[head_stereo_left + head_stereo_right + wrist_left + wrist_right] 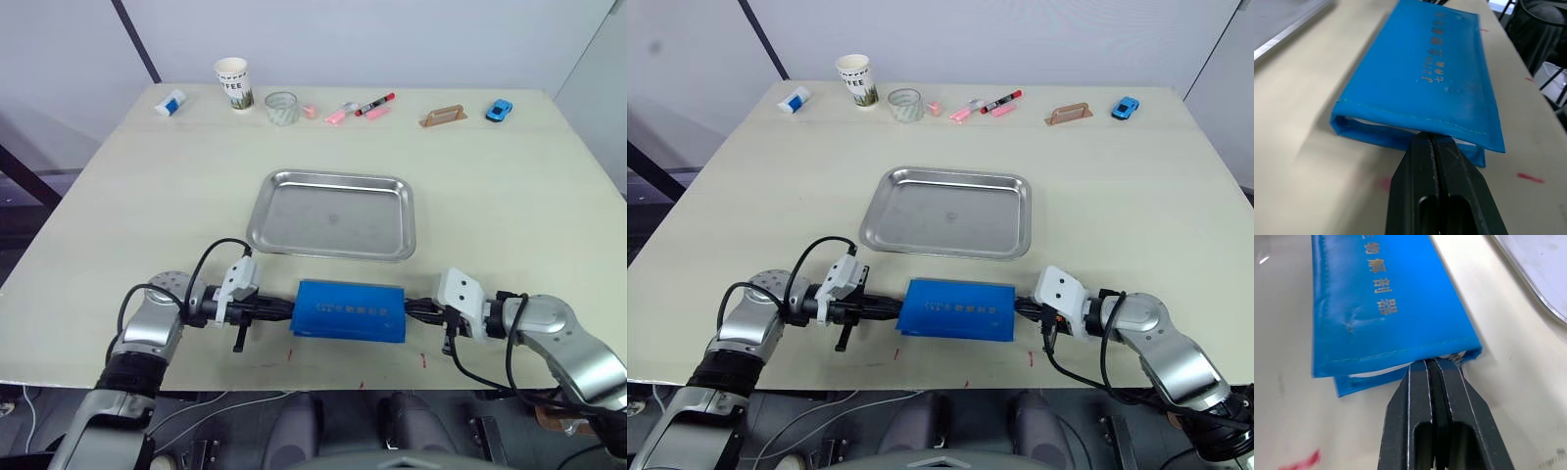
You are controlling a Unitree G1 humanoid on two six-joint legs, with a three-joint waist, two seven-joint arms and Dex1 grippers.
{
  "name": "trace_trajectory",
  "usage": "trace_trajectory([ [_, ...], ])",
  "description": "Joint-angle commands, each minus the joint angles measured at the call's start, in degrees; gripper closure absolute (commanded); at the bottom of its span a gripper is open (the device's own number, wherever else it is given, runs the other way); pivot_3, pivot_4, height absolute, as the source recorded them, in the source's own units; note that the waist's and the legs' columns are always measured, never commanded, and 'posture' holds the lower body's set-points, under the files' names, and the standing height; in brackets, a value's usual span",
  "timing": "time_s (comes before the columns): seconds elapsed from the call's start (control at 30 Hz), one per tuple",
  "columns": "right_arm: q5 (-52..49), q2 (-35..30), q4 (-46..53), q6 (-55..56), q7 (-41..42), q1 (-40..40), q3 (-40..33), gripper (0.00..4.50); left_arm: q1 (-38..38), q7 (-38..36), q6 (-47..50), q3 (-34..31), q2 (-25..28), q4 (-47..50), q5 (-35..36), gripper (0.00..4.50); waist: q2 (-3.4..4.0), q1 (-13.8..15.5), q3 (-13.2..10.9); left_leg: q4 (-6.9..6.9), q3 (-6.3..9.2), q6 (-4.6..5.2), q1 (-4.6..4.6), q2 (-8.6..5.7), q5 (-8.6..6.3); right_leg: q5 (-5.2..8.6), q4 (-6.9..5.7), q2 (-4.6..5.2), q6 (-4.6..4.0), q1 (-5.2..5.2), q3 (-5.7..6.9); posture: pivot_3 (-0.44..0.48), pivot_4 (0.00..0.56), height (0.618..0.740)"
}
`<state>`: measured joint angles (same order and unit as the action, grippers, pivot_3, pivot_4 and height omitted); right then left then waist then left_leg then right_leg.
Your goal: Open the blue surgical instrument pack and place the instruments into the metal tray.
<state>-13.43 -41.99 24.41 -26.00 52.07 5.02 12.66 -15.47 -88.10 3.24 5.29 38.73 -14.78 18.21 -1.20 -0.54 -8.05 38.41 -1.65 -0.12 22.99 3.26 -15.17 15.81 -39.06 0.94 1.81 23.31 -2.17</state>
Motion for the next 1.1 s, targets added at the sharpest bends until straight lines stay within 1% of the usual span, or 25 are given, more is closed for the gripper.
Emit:
trace_trajectory([
  [0.03,-0.99,-0.24,0.89,1.79,1.15,-0.32,-1.22,4.47,1.63,0.2,0.82,1.04,-0.7,4.0,1.17,4.5,0.0,-0.01,0.0,0.0,0.0,0.0,0.0,0.0,0.0,0.0,0.0,0.0,0.0,0.0,0.0,0.0,0.15,0.728],
  [0.37,-0.58,-1.15,1.12,3.43,2.04,-1.63,-2.33,4.47,1.35,0.63,-0.87,1.02,-1.68,1.62,0.23,4.5,0.0,0.12,0.0,0.0,-0.03,0.0,0.0,-0.01,0.0,0.0,0.02,0.01,0.0,0.0,-0.03,0.0,0.15,0.728],
  [0.43,-1.39,-0.74,1.24,3.63,1.02,-2.36,-4.15,4.47,0.9,0.7,-1.79,0.56,-1.57,0.34,-0.07,4.5,0.0,0.19,0.0,0.0,-0.03,0.0,0.0,-0.01,0.0,0.0,0.01,0.01,0.0,0.0,-0.03,0.0,0.15,0.728],
  [0.5,-4.73,-0.54,1.9,1.7,0.97,-3.9,-7.27,4.47,0.58,0.45,-2.76,-0.05,-0.83,-0.51,-0.29,4.5,0.01,0.38,0.0,0.0,-0.03,0.0,0.0,-0.02,0.0,0.0,0.01,0.01,0.0,0.0,-0.02,0.0,0.15,0.728],
  [0.63,-6.98,-2.54,3.04,1.47,2.72,-7.12,-10.54,4.47,0.14,-0.2,-4.1,-0.84,0.54,-1.49,0.05,4.5,0.0,0.33,0.0,0.0,-0.03,0.0,-0.02,-0.01,0.0,0.0,0.01,0.01,0.0,-0.01,-0.03,0.0,0.15,0.728],
  [0.77,-8.22,-4.79,3.39,5.56,5.75,-11.57,-14.67,4.47,0.53,-2.72,-3.15,-2.4,3.19,-0.88,2.42,4.5,0.0,0.14,0.0,-0.01,-0.02,0.01,-0.01,0.0,0.0,0.0,0.01,-0.01,0.0,-0.01,-0.02,0.0,0.15,0.728],
  [0.9,-6.46,-4.89,1.68,13.53,7.77,-12.59,-15.41,4.47,1.3,-3.94,-5.62,-3.75,5.26,-0.83,4.6,4.5,0.0,0.0,0.0,-0.01,-0.02,0.01,-0.03,0.0,-0.01,0.0,0.01,-0.01,0.0,-0.01,-0.02,0.0,0.15,0.728],
  [1.0,-3.51,-5.22,-0.74,21.6,9.84,-12.21,-14.19,3.56,2.26,-4.4,-6.38,-3.8,8.35,1.15,8.66,4.5,-0.01,-0.05,-0.01,-0.02,-0.01,0.01,-0.02,0.01,-0.01,0.01,0.04,-0.02,0.0,0.0,-0.02,0.0,0.15,0.728],
  [1.03,-2.78,-4.79,-1.65,24.31,10.19,-11.83,-13.82,3.04,2.41,-4.4,-6.36,-3.45,9.36,1.92,10.13,4.5,-0.01,-0.06,-0.02,-0.02,-0.02,0.01,-0.02,0.02,-0.01,0.01,0.04,-0.01,0.0,-0.01,-0.02,0.0,0.15,0.728],
  [1.07,-2.09,-4.07,-2.57,27.07,10.33,-11.43,-13.39,2.68,2.46,-4.4,-6.7,-3.39,10.23,2.62,11.31,4.5,-0.03,-0.05,-0.03,-0.02,-0.03,0.01,-0.02,0.02,-0.01,0.01,0.04,-0.01,0.0,0.0,-0.03,0.0,0.15,0.728],
  [1.1,-1.46,-3.28,-3.53,29.88,10.35,-10.99,-12.94,2.16,2.61,-4.4,-6.62,-2.93,11.56,3.63,12.99,4.5,-0.05,-0.03,-0.05,-0.02,-0.02,0.01,-0.02,0.02,-0.01,0.01,0.04,-0.01,0.0,0.0,-0.02,0.0,0.15,0.728],
])
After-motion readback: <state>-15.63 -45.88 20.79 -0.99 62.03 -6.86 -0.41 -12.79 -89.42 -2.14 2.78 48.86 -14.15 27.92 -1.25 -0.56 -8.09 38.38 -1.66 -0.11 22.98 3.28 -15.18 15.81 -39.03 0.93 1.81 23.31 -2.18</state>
